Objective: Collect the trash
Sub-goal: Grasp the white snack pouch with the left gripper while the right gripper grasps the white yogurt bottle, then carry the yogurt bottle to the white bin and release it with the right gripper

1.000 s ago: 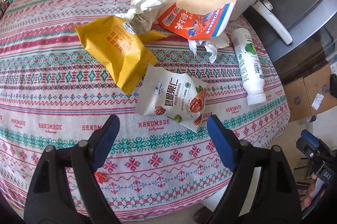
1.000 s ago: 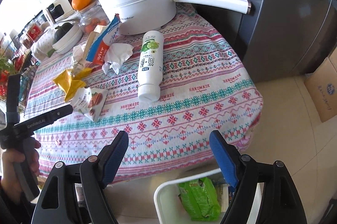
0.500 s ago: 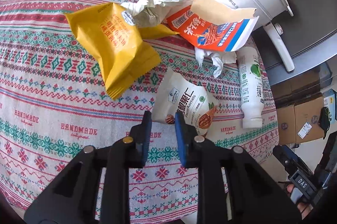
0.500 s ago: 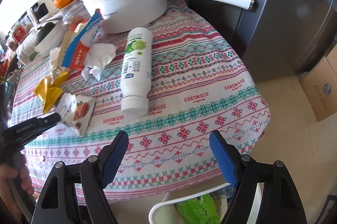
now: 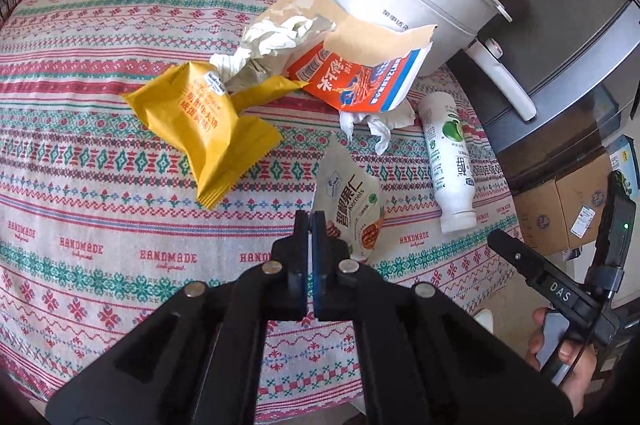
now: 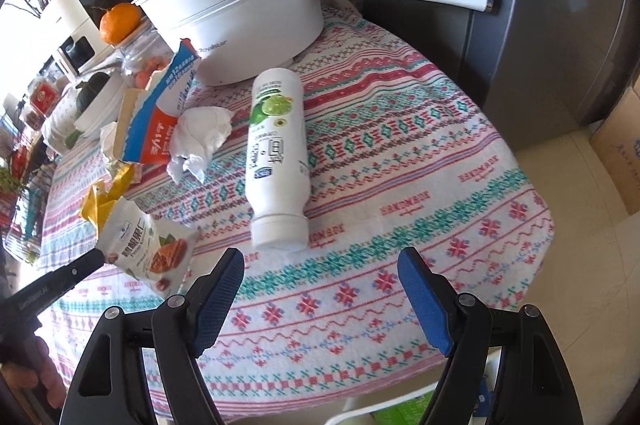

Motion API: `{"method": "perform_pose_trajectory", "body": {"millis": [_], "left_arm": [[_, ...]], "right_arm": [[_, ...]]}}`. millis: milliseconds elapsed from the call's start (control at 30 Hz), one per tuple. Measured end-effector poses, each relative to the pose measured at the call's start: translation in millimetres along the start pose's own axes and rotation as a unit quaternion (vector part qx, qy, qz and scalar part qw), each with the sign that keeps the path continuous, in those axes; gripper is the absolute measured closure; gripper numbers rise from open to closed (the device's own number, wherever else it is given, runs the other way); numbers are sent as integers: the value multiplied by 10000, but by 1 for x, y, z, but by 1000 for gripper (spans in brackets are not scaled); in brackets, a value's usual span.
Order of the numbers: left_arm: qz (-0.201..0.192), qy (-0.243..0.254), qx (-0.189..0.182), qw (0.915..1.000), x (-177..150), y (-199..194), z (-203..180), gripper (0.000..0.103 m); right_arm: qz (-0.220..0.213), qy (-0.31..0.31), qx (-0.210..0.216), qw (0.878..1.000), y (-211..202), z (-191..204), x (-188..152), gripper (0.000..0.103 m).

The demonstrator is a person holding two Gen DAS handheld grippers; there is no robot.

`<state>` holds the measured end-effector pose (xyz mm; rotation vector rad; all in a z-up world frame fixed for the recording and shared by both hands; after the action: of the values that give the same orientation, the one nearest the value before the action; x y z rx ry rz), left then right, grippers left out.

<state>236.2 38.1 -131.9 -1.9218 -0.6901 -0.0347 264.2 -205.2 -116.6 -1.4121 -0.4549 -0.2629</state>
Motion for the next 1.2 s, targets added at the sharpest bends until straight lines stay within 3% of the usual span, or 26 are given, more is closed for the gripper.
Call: {"method": "perform_pose_trajectory", "body": {"millis": [300,400,500,567,1067,1200], "left_arm": [[-552,662,-71,9963,-6,-48,-17,102],[-619,811,-76,9948,-10,-56,-20,102],[-601,871,-97,9943,-14,-59,-21,102],[-596,892,-101,9942,-16,-60,-21,102],[-898,1289,-232,9873,-31,-87,-37,102],[-907,1430,-238,9853,-39,-90,-41,102]], "right_arm": [[0,101,260,9996,32,17,4,23],[-58,11,272,9996,39,20,4,28],[-60,-49,394,9992,47,24,4,44],[-94,-69,488,9987,48,26,4,62],[-642,-686,339,9950,-35,14,6,63],[-596,-757,407,9945,-54,11,-2,63]]}}
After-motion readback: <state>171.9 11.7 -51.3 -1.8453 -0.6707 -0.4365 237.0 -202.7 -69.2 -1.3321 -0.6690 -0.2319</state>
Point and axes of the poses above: each gripper's, at about its wrist camera, not at the fingertips, and y roughly the way its jaws point, z to its left, x to its top, the point moved 4 cm from there along y, roughly the way its jaws point, and after that the axes turned 12 degrees about -y, right-handed, at the moved point
